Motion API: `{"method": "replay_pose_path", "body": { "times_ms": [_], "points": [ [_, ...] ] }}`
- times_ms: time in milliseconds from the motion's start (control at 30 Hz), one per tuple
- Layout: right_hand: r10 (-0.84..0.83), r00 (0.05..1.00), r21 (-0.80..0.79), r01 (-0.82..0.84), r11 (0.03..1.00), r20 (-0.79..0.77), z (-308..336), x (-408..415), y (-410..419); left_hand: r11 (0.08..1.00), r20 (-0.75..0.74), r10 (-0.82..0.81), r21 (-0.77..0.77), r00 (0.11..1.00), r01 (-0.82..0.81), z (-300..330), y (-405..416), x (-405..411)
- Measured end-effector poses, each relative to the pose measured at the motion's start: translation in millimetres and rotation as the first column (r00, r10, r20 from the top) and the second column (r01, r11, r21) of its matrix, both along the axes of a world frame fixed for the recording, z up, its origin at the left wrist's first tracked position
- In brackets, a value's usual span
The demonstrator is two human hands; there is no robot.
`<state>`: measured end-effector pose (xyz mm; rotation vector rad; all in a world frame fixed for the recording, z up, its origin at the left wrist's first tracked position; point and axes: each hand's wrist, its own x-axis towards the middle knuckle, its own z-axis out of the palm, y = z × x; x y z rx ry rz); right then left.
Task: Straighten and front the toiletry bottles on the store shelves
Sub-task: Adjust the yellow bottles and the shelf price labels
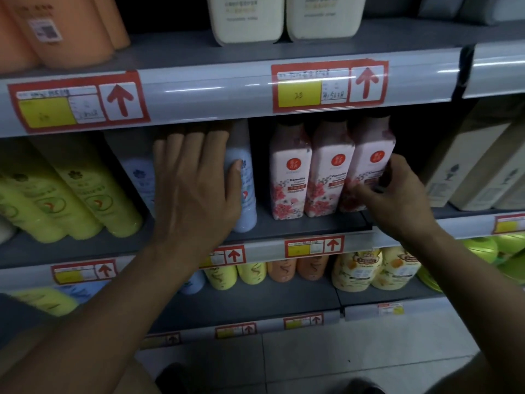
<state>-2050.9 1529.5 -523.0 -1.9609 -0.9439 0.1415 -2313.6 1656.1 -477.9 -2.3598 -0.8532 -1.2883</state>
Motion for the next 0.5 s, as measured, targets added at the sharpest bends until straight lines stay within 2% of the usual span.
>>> {"method": "replay_pose_path", "body": {
  "times_ms": [200,267,333,400,433,500],
  "points": [
    [0.024,1.000,0.021,-0.024,0.999,0.000,0.0,2.4,-1.6,0.963,-0.093,-0.223,0.131,0.970,0.234,-31.0,-34.6,17.8],
    [0.025,1.000,0.027,-0.025,0.999,0.009,-0.6,2.9,-1.0,0.928,-0.145,-0.343,0.101,0.928,0.359,-43.0,-43.0,23.0],
    [0.015,1.000,0.034,-0.016,0.999,0.022,-1.5,2.8,-0.3,0.875,-0.220,-0.480,-0.051,0.849,0.482,-52.2,-53.4,25.6],
    [0.002,1.000,0.044,-0.003,0.999,0.027,-1.5,2.6,0.1,0.810,-0.234,-0.577,-0.289,0.783,0.510,-61.4,-62.2,27.7],
    [-0.003,1.000,0.048,0.002,0.999,0.025,-1.6,3.1,0.3,0.777,-0.206,-0.591,-0.405,0.780,0.482,-65.7,-66.6,28.9],
    [-0.002,1.000,0.046,0.001,0.999,0.028,-1.6,4.3,0.5,0.717,-0.121,-0.542,-0.583,0.831,0.383,-73.3,-74.2,32.6]
  ]
}}
